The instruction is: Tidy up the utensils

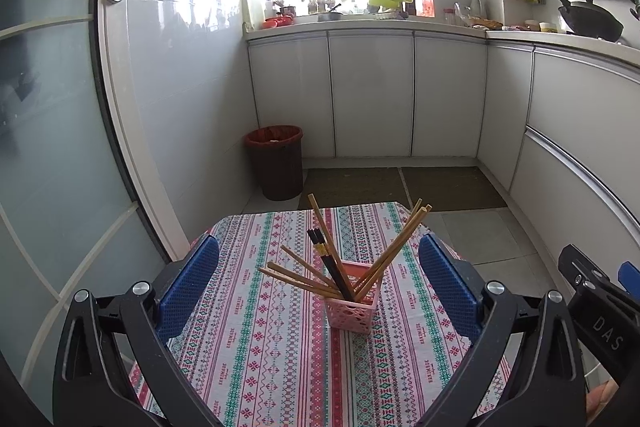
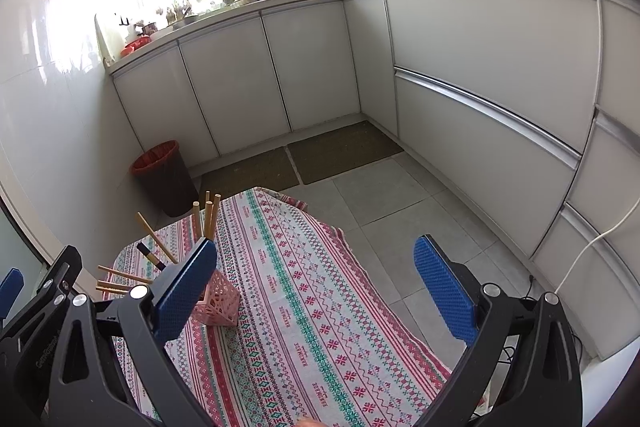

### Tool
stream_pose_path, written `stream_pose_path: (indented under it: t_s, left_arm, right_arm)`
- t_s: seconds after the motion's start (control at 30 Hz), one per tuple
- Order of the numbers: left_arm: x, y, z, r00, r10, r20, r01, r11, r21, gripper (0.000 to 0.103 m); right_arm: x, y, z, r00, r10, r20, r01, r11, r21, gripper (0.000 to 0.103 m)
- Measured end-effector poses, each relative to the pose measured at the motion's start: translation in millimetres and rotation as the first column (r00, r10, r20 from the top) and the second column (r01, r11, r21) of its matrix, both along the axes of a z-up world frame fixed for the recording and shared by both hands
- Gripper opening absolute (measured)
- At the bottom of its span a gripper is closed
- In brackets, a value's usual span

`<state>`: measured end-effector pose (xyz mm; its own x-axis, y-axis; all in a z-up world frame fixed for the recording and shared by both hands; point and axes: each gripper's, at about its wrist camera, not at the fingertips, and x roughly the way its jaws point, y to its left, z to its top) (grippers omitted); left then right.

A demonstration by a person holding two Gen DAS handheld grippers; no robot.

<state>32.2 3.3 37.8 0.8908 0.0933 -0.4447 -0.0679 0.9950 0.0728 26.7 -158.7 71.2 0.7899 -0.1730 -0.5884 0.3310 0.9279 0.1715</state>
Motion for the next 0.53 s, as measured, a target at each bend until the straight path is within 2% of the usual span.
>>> stream_pose_path:
  t_s: [0.27, 0.33, 0.53]
  left_arm:
    - [-2.8, -1.1, 0.2, 1.0, -0.015, 0.011, 0.015, 1.0, -0.004, 0.091]
    - [-2.8, -0.1, 1.4, 1.0, -0.009, 0.004, 0.009, 1.0, -0.009, 0.095]
    - [-6.3, 0.3, 6.7, 1.0, 0.005, 0.015, -0.004, 1.0, -0.015, 0.096]
  right_arm:
    - [1.3, 3.3, -0.8, 1.0, 0.007, -0.003, -0.007, 1.0, -0.005, 0.096]
    - [1.7, 3.1, -0.4, 1.0, 0.005, -0.003, -0.005, 1.0, -0.004, 0.096]
    - [1.8, 3.4, -1.7, 1.0, 0.005, -0.006, -0.005, 1.0, -0.006, 0.096]
